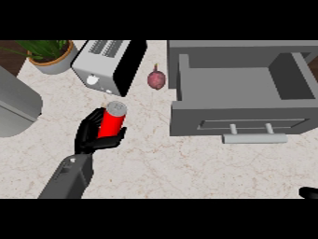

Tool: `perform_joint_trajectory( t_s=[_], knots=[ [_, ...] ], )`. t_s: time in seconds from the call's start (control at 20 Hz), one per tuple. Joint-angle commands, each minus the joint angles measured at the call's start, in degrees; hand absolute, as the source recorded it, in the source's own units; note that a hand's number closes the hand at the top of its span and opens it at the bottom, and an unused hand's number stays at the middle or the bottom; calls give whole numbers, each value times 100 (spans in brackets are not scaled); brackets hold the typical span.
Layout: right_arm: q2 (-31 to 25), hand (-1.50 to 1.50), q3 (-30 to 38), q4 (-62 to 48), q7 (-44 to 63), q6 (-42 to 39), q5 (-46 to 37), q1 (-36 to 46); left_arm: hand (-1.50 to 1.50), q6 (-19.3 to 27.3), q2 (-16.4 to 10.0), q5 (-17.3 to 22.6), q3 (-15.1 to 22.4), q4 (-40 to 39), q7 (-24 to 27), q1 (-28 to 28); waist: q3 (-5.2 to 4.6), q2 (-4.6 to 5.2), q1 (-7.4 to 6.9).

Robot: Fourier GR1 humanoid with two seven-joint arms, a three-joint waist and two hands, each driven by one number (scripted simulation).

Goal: Pick up the can, place it into the drawer and close the drawer

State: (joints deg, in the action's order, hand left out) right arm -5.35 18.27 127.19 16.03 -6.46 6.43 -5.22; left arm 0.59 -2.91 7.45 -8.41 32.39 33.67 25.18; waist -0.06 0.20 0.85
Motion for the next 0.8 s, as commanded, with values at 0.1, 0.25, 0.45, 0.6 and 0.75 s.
perform_joint_trajectory(
  t_s=[0.1,0.25,0.45,0.6,0.75],
  knots=[
    [-18,-150,63,272,11,-186,168,-258,150,10,96,104,-297,-943,416,909,0,3,27],
    [165,-150,-66,266,9,90,-169,-174,150,-216,-78,148,-265,-682,271,889,3,-11,-24],
    [-71,-150,96,176,238,172,-53,216,150,-157,-73,139,-111,-259,-530,1214,5,-19,-45],
    [-16,-150,23,222,251,153,-169,68,150,184,150,16,192,607,-996,1131,8,-38,-83],
    [-96,-150,44,192,286,100,-100,136,150,562,282,-57,361,669,-1484,1830,9,-45,-53]
  ],
)
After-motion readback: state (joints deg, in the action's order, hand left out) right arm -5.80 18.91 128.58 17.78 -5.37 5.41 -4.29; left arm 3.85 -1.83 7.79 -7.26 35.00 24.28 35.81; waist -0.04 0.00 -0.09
